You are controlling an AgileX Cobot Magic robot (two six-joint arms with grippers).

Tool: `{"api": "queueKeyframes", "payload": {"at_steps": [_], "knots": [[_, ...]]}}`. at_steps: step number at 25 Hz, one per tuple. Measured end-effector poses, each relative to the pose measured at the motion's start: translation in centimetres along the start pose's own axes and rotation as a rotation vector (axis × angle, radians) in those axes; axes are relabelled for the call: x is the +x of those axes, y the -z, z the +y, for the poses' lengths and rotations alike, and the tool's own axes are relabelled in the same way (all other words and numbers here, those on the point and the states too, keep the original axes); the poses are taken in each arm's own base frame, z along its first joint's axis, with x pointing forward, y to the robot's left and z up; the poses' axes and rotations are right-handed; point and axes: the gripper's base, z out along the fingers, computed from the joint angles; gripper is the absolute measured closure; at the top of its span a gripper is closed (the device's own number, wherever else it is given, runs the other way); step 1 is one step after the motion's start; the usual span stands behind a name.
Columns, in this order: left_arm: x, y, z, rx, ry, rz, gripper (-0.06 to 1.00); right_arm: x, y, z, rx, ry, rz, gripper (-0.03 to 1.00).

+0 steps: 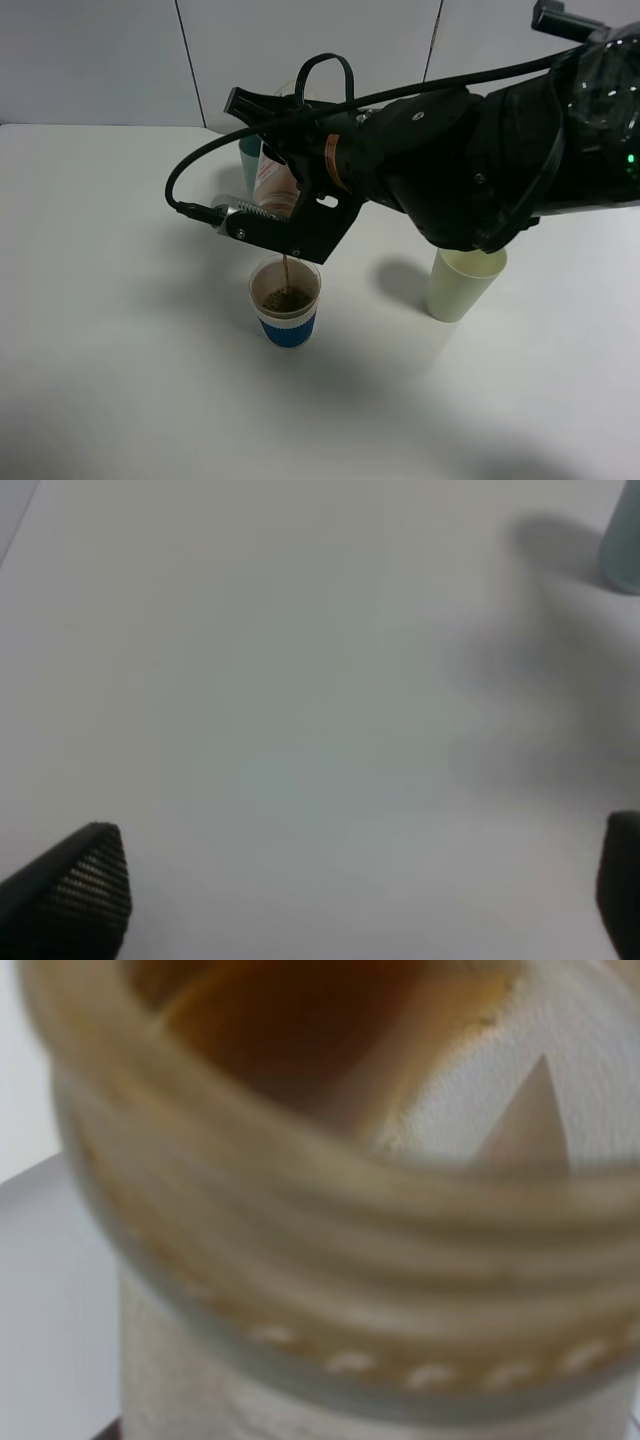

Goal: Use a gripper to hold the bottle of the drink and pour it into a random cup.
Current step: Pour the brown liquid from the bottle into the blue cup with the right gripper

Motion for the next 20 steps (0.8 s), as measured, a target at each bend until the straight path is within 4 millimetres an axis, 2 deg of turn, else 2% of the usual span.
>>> {"api": "queueKeyframes", "payload": {"at_steps": [20], "knots": [[0.00, 0.00, 0.00, 0.000, 0.000, 0.000, 0.02, -0.01, 0.04, -0.03, -0.002, 0.048, 0.006, 0.60]]}}
